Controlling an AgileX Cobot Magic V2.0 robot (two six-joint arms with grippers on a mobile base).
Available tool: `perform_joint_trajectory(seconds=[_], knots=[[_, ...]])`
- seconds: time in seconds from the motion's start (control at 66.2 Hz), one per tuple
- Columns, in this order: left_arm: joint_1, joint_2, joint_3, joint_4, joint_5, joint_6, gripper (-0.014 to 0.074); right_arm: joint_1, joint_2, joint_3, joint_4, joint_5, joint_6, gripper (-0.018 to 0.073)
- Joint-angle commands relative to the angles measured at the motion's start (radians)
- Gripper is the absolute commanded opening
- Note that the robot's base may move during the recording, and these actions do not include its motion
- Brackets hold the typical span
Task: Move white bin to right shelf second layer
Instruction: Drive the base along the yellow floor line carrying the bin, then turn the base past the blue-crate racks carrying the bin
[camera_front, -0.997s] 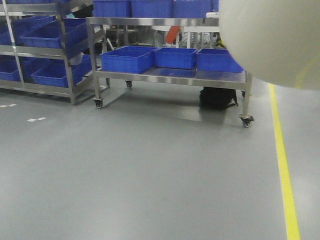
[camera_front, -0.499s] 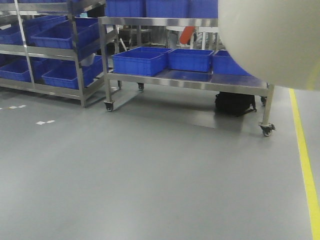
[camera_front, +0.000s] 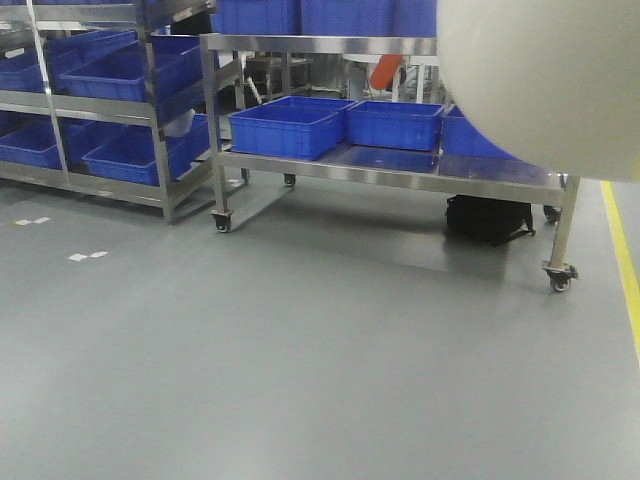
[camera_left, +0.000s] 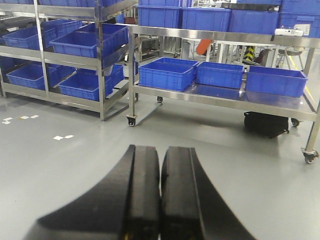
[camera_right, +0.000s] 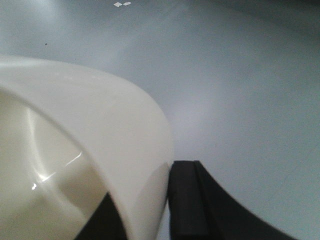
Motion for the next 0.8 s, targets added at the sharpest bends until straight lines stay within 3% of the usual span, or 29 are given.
perform_joint_trajectory(seconds=[0.0,0.786], knots=[[-0.006,-0.002,0.037,-0.001,-0.086,-0.007,0.0085,-0.001,-0.003,-0.029,0.004,-0.093,-0.001,0.0053],[-0.006,-0.002,0.037,-0.001,-0.086,-0.007,0.0085,-0.001,-0.003,-0.029,0.004,-0.093,-0.001,0.0053]])
